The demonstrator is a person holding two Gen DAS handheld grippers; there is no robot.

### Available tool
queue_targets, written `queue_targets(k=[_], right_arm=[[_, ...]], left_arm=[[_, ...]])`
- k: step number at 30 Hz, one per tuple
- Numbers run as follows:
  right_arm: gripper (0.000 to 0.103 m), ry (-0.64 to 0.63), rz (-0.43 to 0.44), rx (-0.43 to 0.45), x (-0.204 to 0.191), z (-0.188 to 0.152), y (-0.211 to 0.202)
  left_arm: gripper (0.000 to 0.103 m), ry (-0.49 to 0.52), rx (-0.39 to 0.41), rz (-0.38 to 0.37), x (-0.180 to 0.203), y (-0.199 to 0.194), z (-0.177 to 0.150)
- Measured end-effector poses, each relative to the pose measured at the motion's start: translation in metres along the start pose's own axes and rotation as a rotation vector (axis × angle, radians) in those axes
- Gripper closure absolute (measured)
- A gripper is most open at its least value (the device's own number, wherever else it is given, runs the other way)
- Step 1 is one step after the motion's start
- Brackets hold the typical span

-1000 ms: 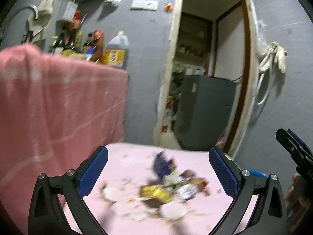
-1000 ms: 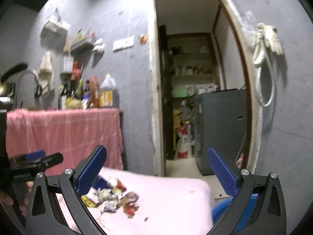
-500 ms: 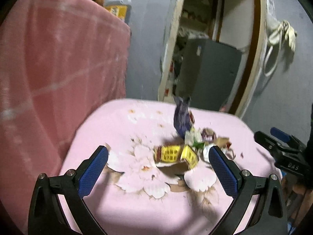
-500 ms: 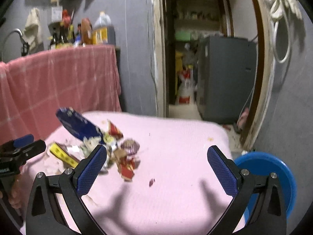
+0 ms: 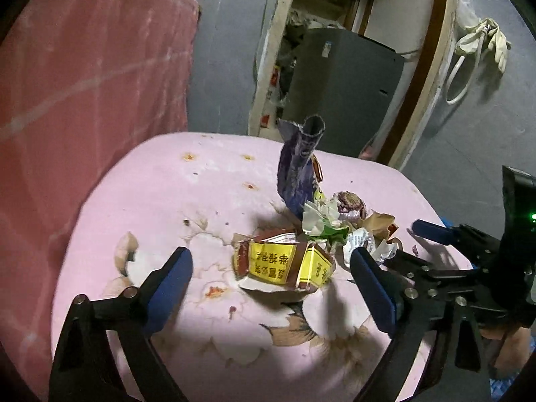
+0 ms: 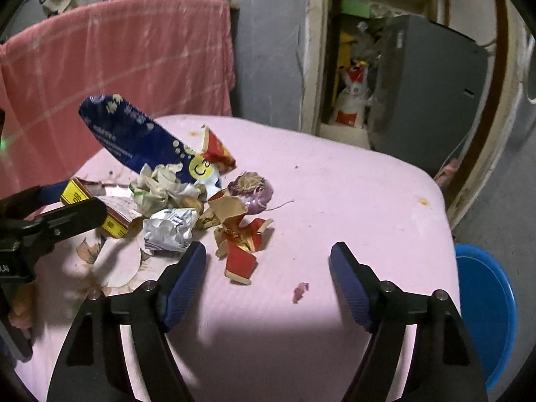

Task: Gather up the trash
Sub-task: 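Move both tools back over the trash pile on the table, then grasp the yellow packet with the left tool while the right tool grasps the red-gold wrapper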

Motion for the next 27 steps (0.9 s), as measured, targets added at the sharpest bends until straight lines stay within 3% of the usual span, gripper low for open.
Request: queue_targets(k=[2, 9, 13, 19, 27], right_arm=[[0.032, -0.021, 0.002, -0.022, -0.004, 0.001, 0.005], [0.064, -0.023, 0.054, -0.053, -0.007, 0.001, 0.011], [0.082, -0.028, 0.07, -0.048, -0.009, -0.002, 0.008], [0.085, 0.003, 0.089, -0.014, -0.007, -0.008, -0.001], [0.085, 0.031, 0.124, 0.062, -0.004, -0.011, -0.022]], left_arm=[[0.023, -0.008, -0.027, -0.02, 0.0, 0.006, 0.0], [0.043, -0.011, -0.05, -0.049, 0.001, 0.008, 0.002], [0.044, -0.005, -0.05, -0.047, 0.003, 0.008, 0.002], [0.044, -0.008, -0.03, -0.042, 0.004, 0.002, 0.0], [0.044, 0.022, 0.067, -0.035, 0.018, -0.027, -0.008]])
Point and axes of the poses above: each gripper's, at about its wrist camera, not at the fingertips, and y roughly the way its jaws point, x to its right, z to its top, the point moved 6 cm from there along y, roughly the way its jaws point, and after that the axes turned 1 degree about y, right-handed, at the moved point
